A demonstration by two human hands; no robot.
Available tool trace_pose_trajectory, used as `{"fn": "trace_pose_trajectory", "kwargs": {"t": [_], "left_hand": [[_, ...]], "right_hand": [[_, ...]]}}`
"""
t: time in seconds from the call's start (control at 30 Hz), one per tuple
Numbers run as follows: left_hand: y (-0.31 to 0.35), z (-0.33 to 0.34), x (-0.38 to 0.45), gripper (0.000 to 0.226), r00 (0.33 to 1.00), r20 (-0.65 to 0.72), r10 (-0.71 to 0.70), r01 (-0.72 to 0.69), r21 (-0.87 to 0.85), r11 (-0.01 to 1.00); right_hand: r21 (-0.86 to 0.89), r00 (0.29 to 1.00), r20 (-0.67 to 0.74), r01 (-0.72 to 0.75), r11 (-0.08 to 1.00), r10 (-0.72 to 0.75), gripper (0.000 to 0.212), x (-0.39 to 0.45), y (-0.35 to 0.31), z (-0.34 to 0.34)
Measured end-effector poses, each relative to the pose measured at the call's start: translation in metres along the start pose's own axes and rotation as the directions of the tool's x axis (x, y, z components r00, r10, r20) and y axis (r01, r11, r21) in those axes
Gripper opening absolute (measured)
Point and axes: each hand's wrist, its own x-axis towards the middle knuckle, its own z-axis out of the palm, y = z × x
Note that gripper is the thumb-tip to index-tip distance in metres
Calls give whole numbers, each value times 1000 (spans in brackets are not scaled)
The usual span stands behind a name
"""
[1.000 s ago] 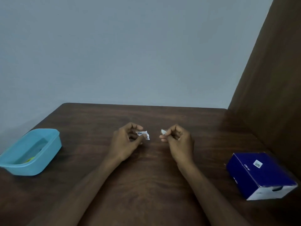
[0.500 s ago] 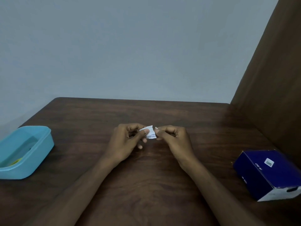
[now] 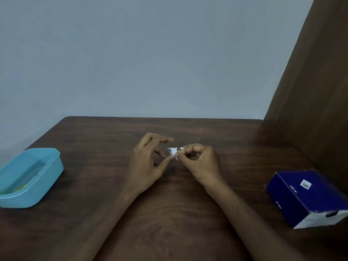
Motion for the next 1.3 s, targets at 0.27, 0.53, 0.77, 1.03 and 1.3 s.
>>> {"fn": "trace_pose_trajectory", "kwargs": {"t": [0.27, 0.53, 0.77, 1.03, 1.3], "left_hand": [[-2, 4, -2, 50, 993, 34, 116, -118, 80, 990], [-7, 6, -2, 50, 993, 37, 112, -114, 47, 992], [-8, 6, -2, 52, 981, 143, 128, -136, 46, 990], [-9, 8, -3, 48, 974, 189, 123, -135, 53, 989], [-7, 7, -2, 49, 977, 183, 114, -121, 27, 992]], "right_hand": [[100, 998, 9, -56, 993, 55, 11, -4, -8, 1], [145, 992, 64, -117, 982, 109, 18, 1, -4, -1], [56, 999, 25, -49, 997, 48, 8, 4, -3, -9], [-135, 994, -1, 109, 985, -110, 14, 6, 1, -11], [-60, 996, 92, 6, 998, 0, 4, 8, 2, -18]]}}
